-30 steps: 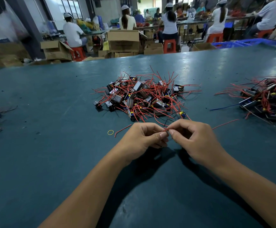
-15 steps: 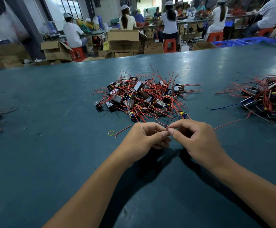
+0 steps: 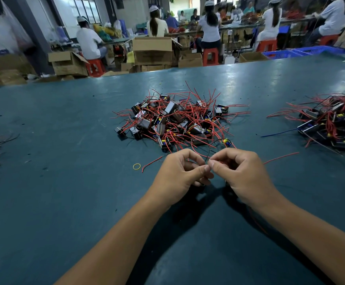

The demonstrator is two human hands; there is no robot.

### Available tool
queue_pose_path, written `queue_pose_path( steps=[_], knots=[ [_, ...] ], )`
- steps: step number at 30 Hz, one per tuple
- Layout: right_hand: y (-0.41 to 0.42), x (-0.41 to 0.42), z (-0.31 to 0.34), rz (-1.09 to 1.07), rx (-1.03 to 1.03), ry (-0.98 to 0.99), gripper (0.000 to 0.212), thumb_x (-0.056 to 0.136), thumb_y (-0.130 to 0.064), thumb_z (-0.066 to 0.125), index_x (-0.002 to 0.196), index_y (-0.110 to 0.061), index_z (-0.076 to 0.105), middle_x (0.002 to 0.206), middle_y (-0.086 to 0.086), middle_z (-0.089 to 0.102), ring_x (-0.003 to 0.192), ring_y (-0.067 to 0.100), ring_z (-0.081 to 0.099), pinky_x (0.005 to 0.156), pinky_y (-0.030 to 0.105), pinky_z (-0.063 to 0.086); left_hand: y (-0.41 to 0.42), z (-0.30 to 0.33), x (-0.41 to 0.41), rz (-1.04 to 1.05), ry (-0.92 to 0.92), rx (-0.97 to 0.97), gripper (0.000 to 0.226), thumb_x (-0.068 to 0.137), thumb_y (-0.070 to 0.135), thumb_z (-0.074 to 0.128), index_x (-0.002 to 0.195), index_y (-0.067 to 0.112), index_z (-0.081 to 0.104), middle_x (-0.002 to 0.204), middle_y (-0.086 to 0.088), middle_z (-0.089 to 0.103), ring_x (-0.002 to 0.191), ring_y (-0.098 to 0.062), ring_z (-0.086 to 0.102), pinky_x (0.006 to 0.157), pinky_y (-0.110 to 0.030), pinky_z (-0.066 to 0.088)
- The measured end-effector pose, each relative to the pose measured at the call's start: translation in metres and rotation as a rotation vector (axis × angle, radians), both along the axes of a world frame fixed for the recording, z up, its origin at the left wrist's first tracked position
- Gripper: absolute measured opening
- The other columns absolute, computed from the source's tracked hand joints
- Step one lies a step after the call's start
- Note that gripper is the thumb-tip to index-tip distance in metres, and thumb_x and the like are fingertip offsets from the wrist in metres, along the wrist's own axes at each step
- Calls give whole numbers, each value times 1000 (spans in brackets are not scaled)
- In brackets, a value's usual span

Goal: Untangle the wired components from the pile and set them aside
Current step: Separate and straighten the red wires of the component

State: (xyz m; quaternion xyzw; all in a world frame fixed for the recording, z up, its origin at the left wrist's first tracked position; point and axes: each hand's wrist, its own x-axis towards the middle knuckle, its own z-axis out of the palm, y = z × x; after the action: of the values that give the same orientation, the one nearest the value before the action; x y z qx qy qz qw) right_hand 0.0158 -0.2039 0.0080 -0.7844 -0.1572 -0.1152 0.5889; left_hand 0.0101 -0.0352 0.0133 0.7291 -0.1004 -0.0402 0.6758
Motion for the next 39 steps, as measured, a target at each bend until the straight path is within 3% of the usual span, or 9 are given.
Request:
queue_pose_path(
  steps=[4, 8, 13, 16, 21, 25, 29, 33, 39],
  knots=[
    [2, -1, -1, 0, -15, 10, 15, 87, -13, 73, 72, -17, 69, 63, 16, 60, 57, 12, 46, 55, 28, 38, 2, 0, 0, -23, -1, 0, 15, 90, 4, 70, 94, 0, 56, 77, -13, 75, 66, -23, 69, 62, -27, 54],
    [1, -1, -2, 13, -34, -12, 16, 88, -10, 71, 74, -16, 68, 53, -6, 51, 51, 4, 39, 52, 15, 34, 7, 1, 1, -91, -4, -1, 18, 87, 1, 73, 98, 1, 59, 80, -5, 74, 70, -17, 70, 65, -24, 57],
    [-1, 1, -3, 50, -84, -62, 17, 88, -10, 71, 75, -21, 67, 52, -14, 43, 51, 3, 36, 52, 14, 31, 23, 7, 7, -5, -396, 256, 22, 90, 7, 72, 106, 21, 71, 100, 6, 70, 82, -10, 64, 71, -25, 54],
    [-3, 2, -3, 93, -100, -67, 20, 88, -7, 69, 76, -24, 68, 53, -16, 47, 50, 2, 38, 52, 11, 31, 26, 11, 6, -35, -574, 328, 23, 91, 6, 70, 106, 23, 75, 106, 6, 64, 92, -17, 62, 71, -28, 50],
    [-5, 0, 0, 121, -160, -102, 15, 82, -22, 67, 70, -31, 62, 54, -15, 42, 51, 2, 35, 51, 13, 29, 25, 13, 2, -87, -593, 297, 24, 91, -7, 65, 99, 13, 77, 116, 2, 72, 107, -21, 64, 83, -43, 54],
    [-7, 1, 1, 163, -173, -98, 22, 84, -15, 69, 72, -32, 64, 56, -15, 41, 54, 3, 34, 52, 19, 31, 26, 16, 1, -105, -667, 428, 21, 88, 0, 71, 100, 16, 78, 113, 9, 74, 97, -15, 63, 77, -21, 45],
    [-6, 0, -1, 197, -152, -76, 13, 83, -14, 68, 73, -22, 64, 55, -14, 40, 53, 5, 34, 52, 21, 31, 31, 20, 4, -71, -797, 545, 25, 85, 7, 77, 106, 21, 76, 104, 10, 73, 97, -15, 65, 81, -29, 50],
    [-5, -1, -1, 214, -152, -87, 8, 81, -26, 66, 77, -19, 67, 58, -12, 43, 54, 6, 36, 53, 23, 33, 31, 17, 5, -34, -779, 572, 25, 86, 13, 77, 108, 23, 75, 96, 14, 72, 86, -13, 61, 74, -22, 46],
    [-6, 0, 1, 203, -158, -103, 9, 82, -27, 67, 74, -26, 64, 55, -18, 46, 52, 2, 38, 54, 14, 32, 33, 14, 6, -52, -573, 476, 26, 87, 15, 75, 106, 33, 73, 95, 19, 71, 83, -12, 61, 69, -36, 49]
  ],
)
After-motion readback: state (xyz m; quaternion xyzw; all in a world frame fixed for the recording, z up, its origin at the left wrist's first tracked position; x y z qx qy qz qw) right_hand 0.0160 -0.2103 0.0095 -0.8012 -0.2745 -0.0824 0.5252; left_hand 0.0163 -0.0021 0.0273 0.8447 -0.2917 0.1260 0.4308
